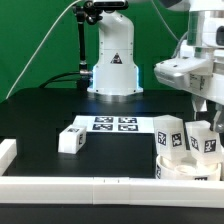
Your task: Assemble stool
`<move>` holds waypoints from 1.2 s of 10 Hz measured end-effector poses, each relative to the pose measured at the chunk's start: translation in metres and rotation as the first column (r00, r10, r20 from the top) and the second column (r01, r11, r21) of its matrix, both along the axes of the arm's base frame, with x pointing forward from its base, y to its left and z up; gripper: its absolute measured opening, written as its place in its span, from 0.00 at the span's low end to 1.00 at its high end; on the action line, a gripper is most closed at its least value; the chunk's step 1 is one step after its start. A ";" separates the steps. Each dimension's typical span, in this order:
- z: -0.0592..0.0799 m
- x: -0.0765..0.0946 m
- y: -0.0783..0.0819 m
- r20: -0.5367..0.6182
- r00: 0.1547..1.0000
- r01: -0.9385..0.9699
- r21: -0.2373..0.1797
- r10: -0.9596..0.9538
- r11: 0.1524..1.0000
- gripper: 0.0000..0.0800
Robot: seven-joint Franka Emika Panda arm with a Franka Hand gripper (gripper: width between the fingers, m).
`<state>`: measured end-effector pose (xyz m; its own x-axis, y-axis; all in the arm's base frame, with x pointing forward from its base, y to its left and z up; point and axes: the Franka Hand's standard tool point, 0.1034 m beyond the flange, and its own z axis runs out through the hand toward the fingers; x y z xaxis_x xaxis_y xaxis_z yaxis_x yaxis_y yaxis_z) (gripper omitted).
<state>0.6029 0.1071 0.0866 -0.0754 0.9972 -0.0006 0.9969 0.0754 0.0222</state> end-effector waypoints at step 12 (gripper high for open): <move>-0.001 -0.001 0.008 -0.051 0.507 0.860 0.104 -0.860 0.500 0.42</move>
Offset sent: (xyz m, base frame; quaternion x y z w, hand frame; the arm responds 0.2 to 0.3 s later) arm 0.0000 0.0000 0.0000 0.0000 0.0000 0.1938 0.9810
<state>0.6022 0.1154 0.0858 0.8189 0.5638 0.1074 0.5689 -0.8222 -0.0211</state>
